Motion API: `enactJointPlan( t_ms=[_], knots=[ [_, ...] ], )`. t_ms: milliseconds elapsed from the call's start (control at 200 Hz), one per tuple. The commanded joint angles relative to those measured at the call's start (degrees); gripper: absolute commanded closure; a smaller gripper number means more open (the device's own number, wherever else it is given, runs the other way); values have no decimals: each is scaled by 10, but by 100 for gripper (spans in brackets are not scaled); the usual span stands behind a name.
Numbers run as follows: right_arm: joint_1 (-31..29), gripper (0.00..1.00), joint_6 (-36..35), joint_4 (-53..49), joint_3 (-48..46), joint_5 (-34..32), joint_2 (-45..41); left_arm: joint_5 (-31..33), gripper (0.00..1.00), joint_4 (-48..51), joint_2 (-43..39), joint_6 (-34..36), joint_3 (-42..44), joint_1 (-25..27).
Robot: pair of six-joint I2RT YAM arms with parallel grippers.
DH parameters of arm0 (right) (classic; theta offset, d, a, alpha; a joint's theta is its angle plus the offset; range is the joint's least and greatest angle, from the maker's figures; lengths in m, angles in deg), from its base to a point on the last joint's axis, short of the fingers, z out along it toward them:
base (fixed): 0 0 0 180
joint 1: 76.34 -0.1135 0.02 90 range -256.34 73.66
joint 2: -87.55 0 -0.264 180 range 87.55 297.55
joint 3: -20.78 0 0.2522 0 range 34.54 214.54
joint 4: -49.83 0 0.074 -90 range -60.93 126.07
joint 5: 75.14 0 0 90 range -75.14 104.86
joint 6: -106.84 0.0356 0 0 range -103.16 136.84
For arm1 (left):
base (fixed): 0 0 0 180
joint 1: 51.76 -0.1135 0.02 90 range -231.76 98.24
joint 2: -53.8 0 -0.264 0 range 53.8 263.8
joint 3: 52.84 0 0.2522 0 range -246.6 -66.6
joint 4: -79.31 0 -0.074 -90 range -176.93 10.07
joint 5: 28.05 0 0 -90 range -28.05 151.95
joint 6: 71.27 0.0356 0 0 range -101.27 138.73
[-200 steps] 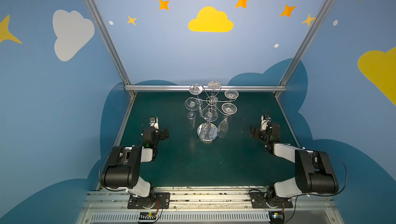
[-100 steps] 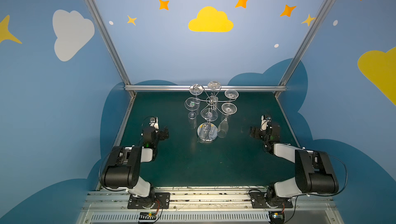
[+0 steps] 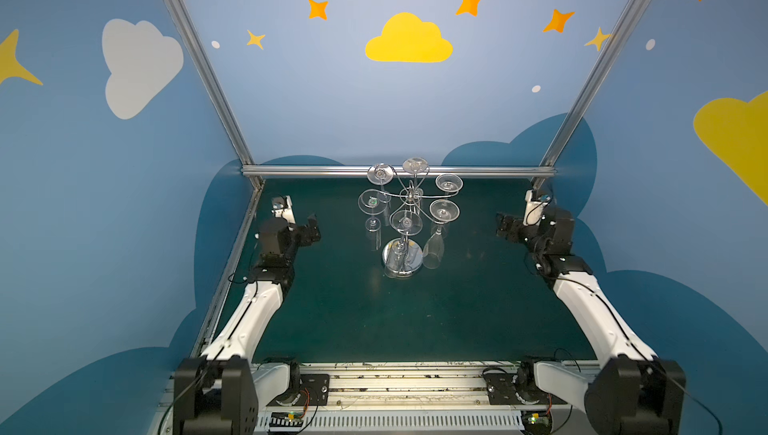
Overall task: Take the wine glass off the wine glass rack
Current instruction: 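Raise both grippers from rest toward the chrome glass rack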
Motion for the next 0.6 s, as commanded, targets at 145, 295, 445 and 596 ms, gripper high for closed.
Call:
enactJointPlan(
  t_ms=[145,295,445,596],
  knots=[
    [-8,6,98,-254,96,135,-81,-155,1,239,-161,-192,-62,16],
    [-16,6,108,-337,137,192,-92,-267,3,269,-189,-295,-74,25],
    [-35,6,138,-365,147,233,-99,-338,6,243,-187,-432,-75,47],
    [-67,6,164,-350,129,212,-124,-329,6,195,-177,-472,-70,87]
  ],
)
